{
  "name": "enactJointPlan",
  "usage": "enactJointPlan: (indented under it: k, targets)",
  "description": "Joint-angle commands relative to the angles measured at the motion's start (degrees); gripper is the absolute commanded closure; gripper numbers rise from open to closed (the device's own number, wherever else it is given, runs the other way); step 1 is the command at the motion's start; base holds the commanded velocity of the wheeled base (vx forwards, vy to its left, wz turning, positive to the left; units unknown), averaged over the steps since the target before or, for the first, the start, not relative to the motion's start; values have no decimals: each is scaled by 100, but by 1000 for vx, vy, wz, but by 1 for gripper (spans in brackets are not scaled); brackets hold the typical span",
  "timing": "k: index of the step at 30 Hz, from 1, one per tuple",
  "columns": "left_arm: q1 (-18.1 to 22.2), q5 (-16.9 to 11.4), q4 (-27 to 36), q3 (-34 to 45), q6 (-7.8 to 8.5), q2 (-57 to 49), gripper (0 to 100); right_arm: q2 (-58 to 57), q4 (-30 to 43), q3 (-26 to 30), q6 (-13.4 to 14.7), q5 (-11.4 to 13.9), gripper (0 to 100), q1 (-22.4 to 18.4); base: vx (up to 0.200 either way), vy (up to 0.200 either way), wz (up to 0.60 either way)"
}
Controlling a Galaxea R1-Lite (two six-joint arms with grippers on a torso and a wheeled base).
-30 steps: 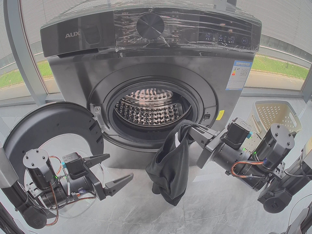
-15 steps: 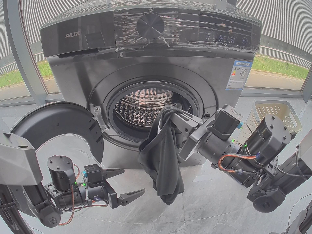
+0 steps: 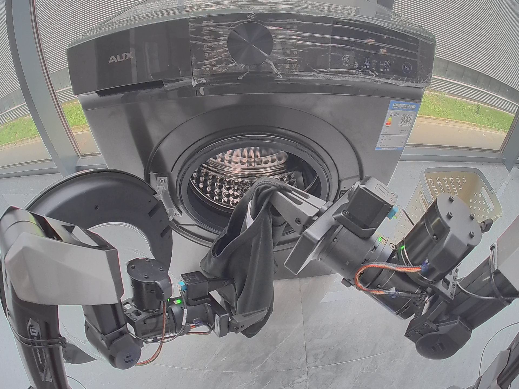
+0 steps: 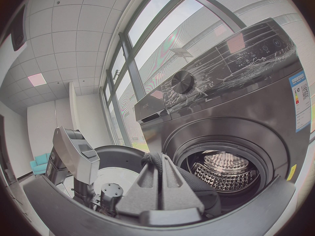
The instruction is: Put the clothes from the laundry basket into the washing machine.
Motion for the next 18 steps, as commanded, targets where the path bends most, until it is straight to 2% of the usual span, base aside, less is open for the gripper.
enactJointPlan:
  k: [1, 6, 7, 12, 16, 18]
  targets:
    - [44, 350, -32, -584, 5, 653, 0, 6, -17, 13, 2, 3, 100, 112, 0, 0, 0]
    - [79, 640, -32, -1032, -4, 917, 0, -2, -17, 13, 2, -6, 100, 182, 0, 0, 0]
    - [79, 719, -32, -1085, -4, 926, 100, -11, -26, 30, 2, -6, 100, 173, 0, 0, 0]
    - [61, 746, -41, -1032, -30, 820, 100, 6, -8, -14, 2, -67, 100, 41, 0, 0, 0]
    - [17, 684, -41, -698, -65, 389, 100, 103, 9, -163, 2, -59, 100, -266, 0, 0, 0]
    - [-62, 552, -41, -338, -74, -85, 100, 332, 9, -365, 2, -50, 100, -539, 0, 0, 0]
